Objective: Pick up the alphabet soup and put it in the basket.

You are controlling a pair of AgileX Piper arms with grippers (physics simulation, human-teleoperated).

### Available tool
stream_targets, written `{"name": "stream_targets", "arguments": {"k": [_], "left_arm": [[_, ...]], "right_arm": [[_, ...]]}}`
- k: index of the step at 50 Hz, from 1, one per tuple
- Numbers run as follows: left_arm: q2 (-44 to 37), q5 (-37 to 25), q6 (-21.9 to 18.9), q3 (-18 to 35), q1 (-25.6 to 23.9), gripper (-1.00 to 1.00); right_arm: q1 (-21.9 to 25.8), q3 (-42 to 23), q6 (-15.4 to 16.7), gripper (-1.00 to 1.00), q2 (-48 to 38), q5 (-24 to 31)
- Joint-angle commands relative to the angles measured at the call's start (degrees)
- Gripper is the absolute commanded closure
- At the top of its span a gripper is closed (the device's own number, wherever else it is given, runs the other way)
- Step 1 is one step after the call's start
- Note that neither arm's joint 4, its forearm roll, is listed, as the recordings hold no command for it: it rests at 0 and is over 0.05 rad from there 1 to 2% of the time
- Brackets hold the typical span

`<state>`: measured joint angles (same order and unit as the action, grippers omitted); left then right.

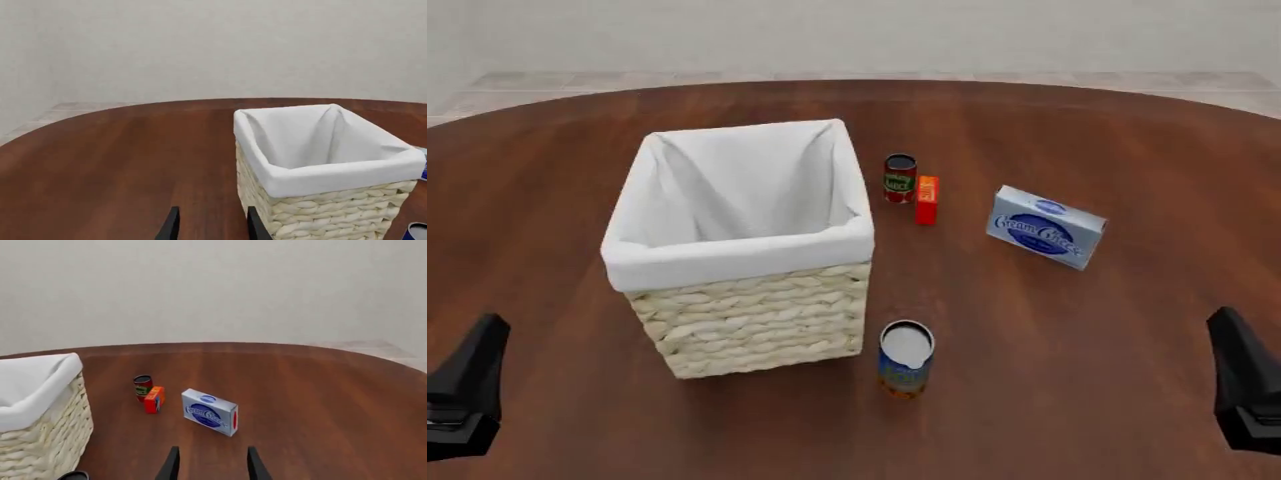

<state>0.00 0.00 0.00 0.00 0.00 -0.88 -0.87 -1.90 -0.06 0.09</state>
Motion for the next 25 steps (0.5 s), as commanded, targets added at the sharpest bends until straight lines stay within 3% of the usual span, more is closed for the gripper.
{"name": "stream_targets", "arguments": {"k": [1,5,10,18,22,25], "left_arm": [[0.0,0.0,0.0,0.0,0.0,-1.0],[0.0,0.0,0.0,0.0,0.0,-1.0],[0.0,0.0,0.0,0.0,0.0,-1.0],[0.0,0.0,0.0,0.0,0.0,-1.0],[0.0,0.0,0.0,0.0,0.0,-1.0],[0.0,0.0,0.0,0.0,0.0,-1.0]], "right_arm": [[1.1,-4.1,-0.2,-1.0,0.0,2.3],[2.1,-6.5,2.3,-1.0,-0.9,4.4],[2.7,-9.6,3.1,-1.0,-2.8,4.9],[3.2,-13.7,4.2,-1.0,-13.5,2.9],[3.7,-16.0,3.6,-1.0,-14.7,4.2],[5.4,-17.7,-0.4,-1.0,-16.6,4.4]]}}
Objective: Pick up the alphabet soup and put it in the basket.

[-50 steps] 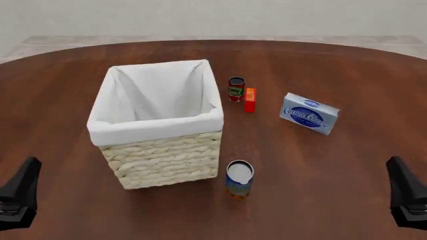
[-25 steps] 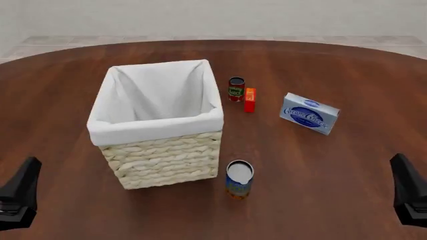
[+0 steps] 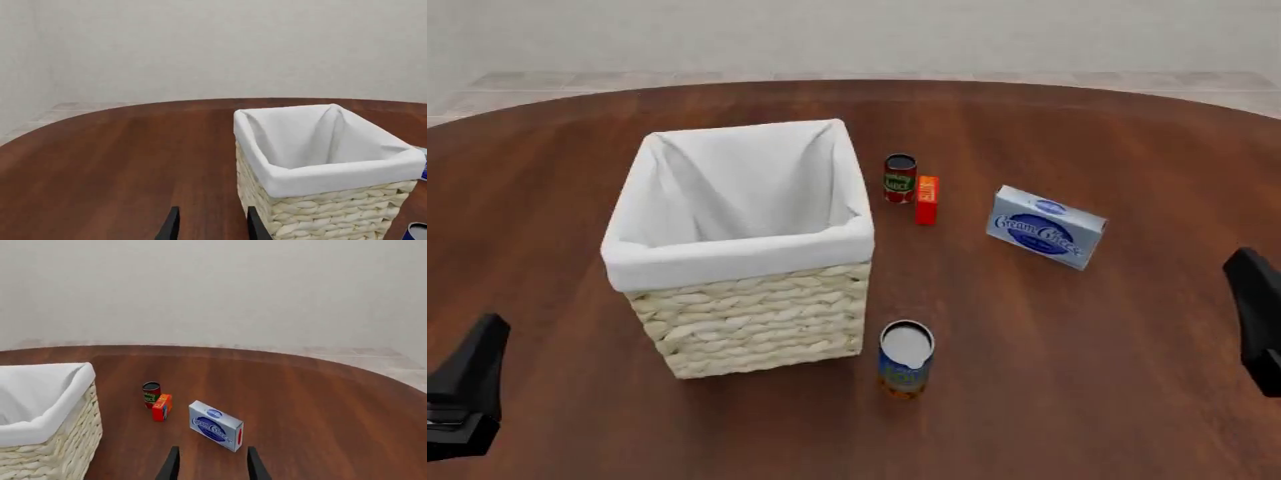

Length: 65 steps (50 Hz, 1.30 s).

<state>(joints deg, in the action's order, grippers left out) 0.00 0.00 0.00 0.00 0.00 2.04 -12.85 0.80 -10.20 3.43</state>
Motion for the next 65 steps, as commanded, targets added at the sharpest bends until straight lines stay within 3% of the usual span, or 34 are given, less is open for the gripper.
{"name": "stream_targets", "arguments": {"k": [1,14,17,18,23,25,43,47,65], "left_arm": [[0.0,0.0,0.0,0.0,0.0,-1.0],[0.0,0.0,0.0,0.0,0.0,-1.0],[0.0,0.0,0.0,0.0,0.0,-1.0],[0.0,0.0,0.0,0.0,0.0,-1.0],[0.0,0.0,0.0,0.0,0.0,-1.0],[0.0,0.0,0.0,0.0,0.0,-1.0],[0.0,0.0,0.0,0.0,0.0,-1.0],[0.0,0.0,0.0,0.0,0.0,-1.0],[0.0,0.0,0.0,0.0,0.0,-1.0]], "right_arm": [[2.4,-6.1,-3.0,-1.0,-7.0,0.9],[6.1,-9.1,1.3,-1.0,-19.2,-2.9],[7.8,-9.8,3.6,-1.0,-20.7,-3.7],[7.7,-9.8,5.7,-1.0,-21.5,-4.3],[10.2,-10.2,4.5,-1.0,-24.9,-6.4],[10.0,-10.0,6.7,-1.0,-25.3,-7.3],[15.5,-12.6,4.7,-1.0,-33.5,-10.2],[18.6,-13.2,2.8,-1.0,-36.3,-11.6],[25.1,-14.5,2.2,-1.0,-41.5,-12.9]]}}
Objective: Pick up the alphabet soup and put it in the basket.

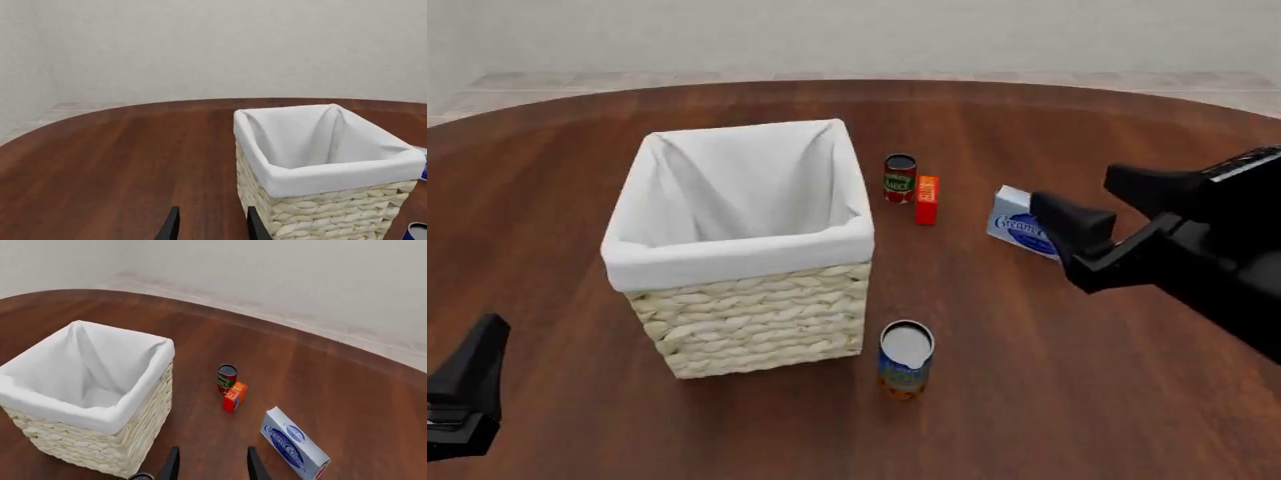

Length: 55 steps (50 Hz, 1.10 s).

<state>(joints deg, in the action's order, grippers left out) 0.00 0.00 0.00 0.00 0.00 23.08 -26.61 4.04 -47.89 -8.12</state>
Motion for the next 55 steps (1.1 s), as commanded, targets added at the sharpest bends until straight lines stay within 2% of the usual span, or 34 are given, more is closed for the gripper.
{"name": "stream_targets", "arguments": {"k": [1,22,35,55], "left_arm": [[0.0,0.0,0.0,0.0,0.0,-1.0],[0.0,0.0,0.0,0.0,0.0,-1.0],[0.0,0.0,0.0,0.0,0.0,-1.0],[0.0,0.0,0.0,0.0,0.0,-1.0]], "right_arm": [[4.1,-0.8,-1.1,-1.0,-3.9,-1.4],[9.3,-2.2,-1.4,-1.0,-8.8,-2.6],[10.6,-1.0,-2.0,-1.0,-10.6,-4.6],[16.0,-1.3,-4.3,-1.0,-15.0,-6.1]]}}
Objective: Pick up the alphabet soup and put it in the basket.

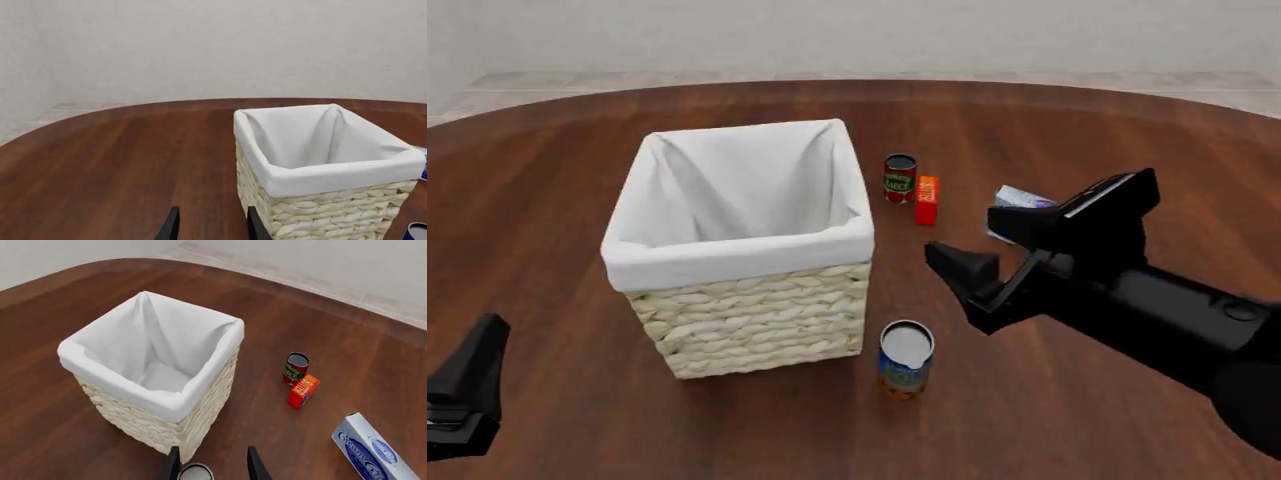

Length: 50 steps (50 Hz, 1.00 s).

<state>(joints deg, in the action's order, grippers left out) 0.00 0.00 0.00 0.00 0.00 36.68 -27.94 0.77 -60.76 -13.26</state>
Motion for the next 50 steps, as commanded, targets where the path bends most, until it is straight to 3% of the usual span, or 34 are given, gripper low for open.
{"name": "stream_targets", "arguments": {"k": [1,50], "left_arm": [[0.0,0.0,0.0,0.0,0.0,-1.0],[0.0,0.0,0.0,0.0,0.0,-1.0]], "right_arm": [[2.4,0.0,-1.1,-1.0,-2.3,-0.9],[1.5,2.9,-2.7,-1.0,-6.2,-5.0]]}}
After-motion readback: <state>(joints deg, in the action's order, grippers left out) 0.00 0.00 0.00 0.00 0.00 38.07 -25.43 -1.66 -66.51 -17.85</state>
